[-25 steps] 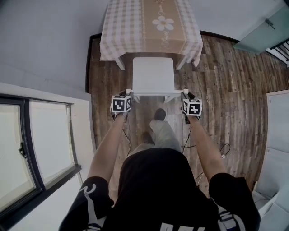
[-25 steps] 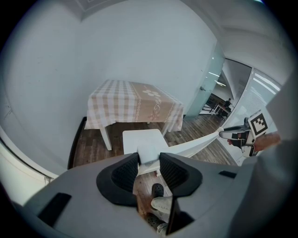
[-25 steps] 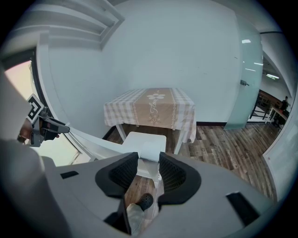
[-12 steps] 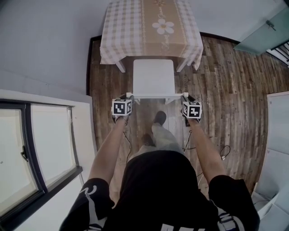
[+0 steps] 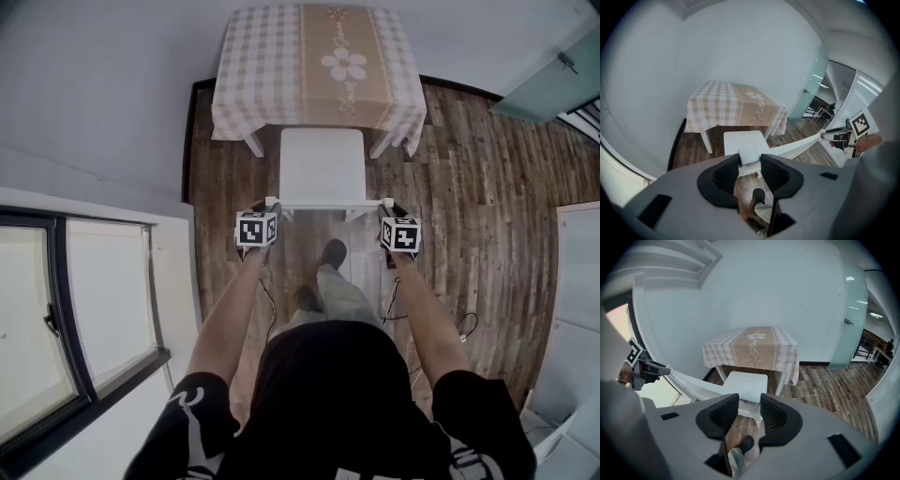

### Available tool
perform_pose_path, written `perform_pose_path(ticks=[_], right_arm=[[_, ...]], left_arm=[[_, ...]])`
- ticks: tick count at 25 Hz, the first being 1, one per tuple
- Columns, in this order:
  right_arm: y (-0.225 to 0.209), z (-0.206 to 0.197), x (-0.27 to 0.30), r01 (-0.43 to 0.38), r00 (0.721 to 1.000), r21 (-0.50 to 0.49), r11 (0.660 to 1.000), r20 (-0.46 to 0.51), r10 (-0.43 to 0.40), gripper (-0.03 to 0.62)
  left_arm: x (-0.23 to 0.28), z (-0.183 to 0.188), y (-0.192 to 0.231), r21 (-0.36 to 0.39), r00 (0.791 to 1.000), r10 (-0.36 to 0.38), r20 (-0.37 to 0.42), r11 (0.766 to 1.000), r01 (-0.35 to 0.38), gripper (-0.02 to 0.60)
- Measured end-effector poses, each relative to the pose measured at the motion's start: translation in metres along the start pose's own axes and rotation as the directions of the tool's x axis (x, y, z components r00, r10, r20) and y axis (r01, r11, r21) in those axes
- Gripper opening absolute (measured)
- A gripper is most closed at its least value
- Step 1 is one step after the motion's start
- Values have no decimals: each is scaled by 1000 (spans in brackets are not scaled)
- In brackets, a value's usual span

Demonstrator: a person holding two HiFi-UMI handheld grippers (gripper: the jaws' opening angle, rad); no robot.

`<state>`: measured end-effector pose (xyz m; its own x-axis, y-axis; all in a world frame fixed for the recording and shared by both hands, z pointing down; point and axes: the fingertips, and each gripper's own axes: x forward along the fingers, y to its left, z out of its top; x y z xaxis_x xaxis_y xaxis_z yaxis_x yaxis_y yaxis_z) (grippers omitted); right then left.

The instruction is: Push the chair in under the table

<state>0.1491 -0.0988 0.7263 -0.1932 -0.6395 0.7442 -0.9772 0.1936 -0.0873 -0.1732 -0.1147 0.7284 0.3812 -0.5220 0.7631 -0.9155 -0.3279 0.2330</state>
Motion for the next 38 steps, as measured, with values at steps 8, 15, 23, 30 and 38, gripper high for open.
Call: perform_pose_path(ticks=[8, 15, 23, 30, 38], right_arm=[[-5, 8, 5, -1, 1000, -3, 1000, 10, 1, 144], [-11, 19, 15, -3, 1000, -7, 1000, 14, 3, 144], [-19, 33, 25, -11, 1000, -9, 1000, 15, 11, 144], [-25, 44, 34, -13, 1000, -10, 1000, 26, 13, 143], [-30, 51, 40, -15, 1000, -7, 1000, 23, 15, 143]], left_arm=[[5, 7, 0, -15, 1000, 0, 19, 1000, 1, 152], [14, 18, 2, -20, 1000, 8, 18, 1000, -7, 150], [23, 31, 2, -38, 1000, 15, 20, 999, -14, 150], [31, 42, 4, -47, 999, 24, 30, 999, -23, 149], [36, 49, 5, -55, 999, 24, 26, 998, -22, 149]])
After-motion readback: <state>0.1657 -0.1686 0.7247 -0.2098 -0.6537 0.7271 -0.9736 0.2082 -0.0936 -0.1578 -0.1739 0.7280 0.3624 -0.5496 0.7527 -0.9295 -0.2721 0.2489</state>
